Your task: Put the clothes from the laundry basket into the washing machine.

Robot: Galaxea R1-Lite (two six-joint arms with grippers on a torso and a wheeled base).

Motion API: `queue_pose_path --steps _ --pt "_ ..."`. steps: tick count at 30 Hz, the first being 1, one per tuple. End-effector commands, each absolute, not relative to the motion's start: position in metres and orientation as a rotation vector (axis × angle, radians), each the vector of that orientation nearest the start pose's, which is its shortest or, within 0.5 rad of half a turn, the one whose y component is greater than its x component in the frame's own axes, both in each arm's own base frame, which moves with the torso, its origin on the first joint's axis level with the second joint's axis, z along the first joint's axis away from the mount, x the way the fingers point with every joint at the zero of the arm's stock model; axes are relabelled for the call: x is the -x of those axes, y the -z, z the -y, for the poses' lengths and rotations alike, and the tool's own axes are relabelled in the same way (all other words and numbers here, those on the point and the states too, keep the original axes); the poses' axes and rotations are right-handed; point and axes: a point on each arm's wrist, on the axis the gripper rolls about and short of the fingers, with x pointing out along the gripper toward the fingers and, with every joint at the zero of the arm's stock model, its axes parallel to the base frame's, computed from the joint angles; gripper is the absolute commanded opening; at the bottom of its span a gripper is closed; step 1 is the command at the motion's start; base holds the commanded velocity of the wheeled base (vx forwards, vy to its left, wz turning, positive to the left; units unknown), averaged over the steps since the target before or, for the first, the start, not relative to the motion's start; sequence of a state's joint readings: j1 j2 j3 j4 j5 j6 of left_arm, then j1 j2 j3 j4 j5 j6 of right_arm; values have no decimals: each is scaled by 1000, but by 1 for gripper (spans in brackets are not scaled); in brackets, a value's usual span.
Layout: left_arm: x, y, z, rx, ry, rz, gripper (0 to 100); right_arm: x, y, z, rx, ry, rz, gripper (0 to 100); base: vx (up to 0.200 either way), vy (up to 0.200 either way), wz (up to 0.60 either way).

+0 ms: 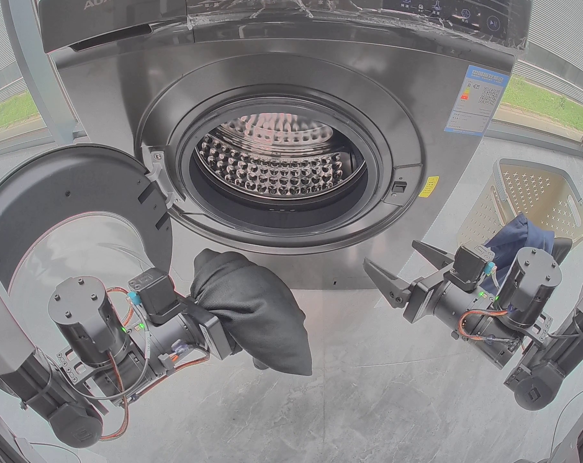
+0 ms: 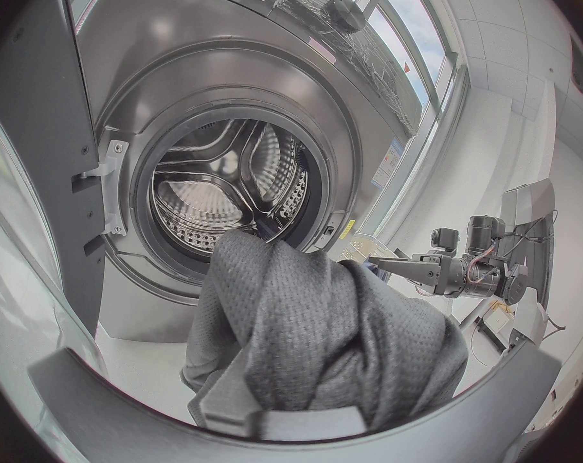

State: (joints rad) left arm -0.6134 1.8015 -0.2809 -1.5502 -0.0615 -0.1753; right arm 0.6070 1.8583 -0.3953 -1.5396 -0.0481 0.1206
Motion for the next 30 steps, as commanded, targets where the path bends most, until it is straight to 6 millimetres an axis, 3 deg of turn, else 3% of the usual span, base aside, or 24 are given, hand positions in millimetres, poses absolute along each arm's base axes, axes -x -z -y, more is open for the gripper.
queue_pose_path --steps 1,5,26,30 --pt "-211 -124 146 172 664 -26 0 -235 -123 -159 -135 -550 17 100 0 0 0" --pt "-212 -126 146 172 658 -16 0 -241 -118 -157 -131 -532 3 100 0 0 0" --pt "-210 -124 147 163 668 -25 0 -242 -115 -157 -128 -513 -8 100 200 0 0" --pt "-207 -123 151 161 685 -28 0 -240 -114 -158 -127 -519 -11 100 0 0 0"
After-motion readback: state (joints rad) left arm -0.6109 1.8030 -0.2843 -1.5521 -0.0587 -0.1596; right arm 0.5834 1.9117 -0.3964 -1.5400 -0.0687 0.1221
